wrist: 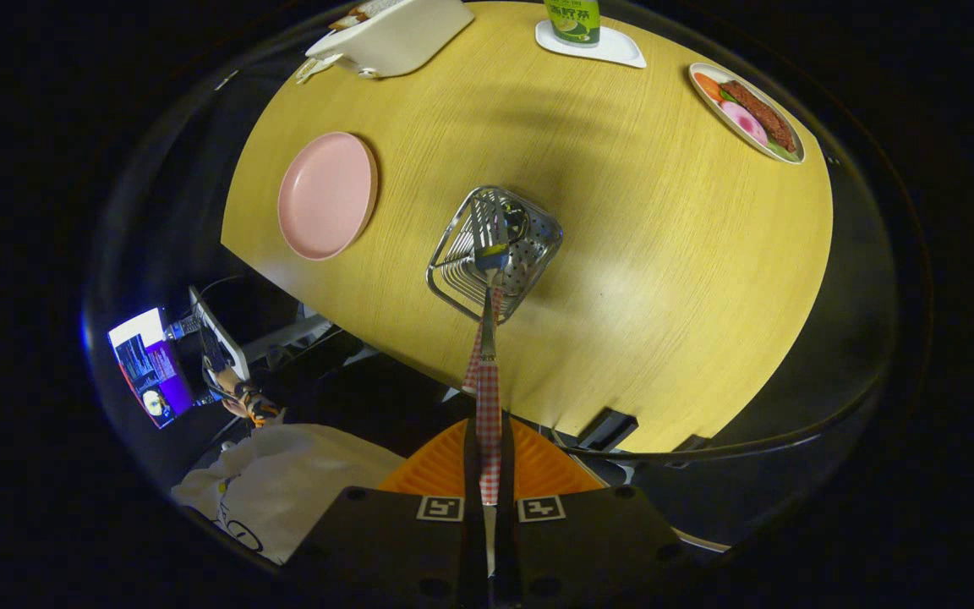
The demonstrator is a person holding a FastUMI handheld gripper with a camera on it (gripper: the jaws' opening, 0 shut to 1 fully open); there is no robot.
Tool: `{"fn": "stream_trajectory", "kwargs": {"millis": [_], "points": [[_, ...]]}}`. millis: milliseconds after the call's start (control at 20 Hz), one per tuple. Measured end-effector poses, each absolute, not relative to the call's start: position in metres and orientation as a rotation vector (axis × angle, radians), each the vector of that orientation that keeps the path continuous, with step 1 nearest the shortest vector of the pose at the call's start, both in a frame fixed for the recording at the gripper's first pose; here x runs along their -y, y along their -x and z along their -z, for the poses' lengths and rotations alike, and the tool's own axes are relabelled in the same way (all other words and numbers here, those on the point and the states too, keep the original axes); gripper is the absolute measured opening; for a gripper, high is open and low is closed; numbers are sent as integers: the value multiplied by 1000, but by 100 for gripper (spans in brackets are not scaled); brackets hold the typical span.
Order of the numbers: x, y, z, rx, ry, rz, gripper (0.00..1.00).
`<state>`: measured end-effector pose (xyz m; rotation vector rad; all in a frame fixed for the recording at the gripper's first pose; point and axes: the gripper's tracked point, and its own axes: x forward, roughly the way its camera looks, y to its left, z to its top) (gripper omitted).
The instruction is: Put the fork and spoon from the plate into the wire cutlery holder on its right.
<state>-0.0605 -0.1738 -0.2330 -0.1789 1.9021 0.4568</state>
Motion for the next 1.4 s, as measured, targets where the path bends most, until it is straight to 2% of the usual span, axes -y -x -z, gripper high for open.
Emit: {"fn": "stream_trajectory", "kwargs": {"millis": [650, 900, 1100, 1300, 1350, 1400], "points": [[170, 54, 253, -2061, 246, -488, 10], [173, 57, 254, -2127, 226, -444, 12], [165, 51, 257, -2110, 188, -428, 14], [160, 44, 254, -2045, 169, -452, 21], [161, 41, 253, -2021, 172, -453, 38], [160, 41, 252, -1998, 161, -454, 49]]}}
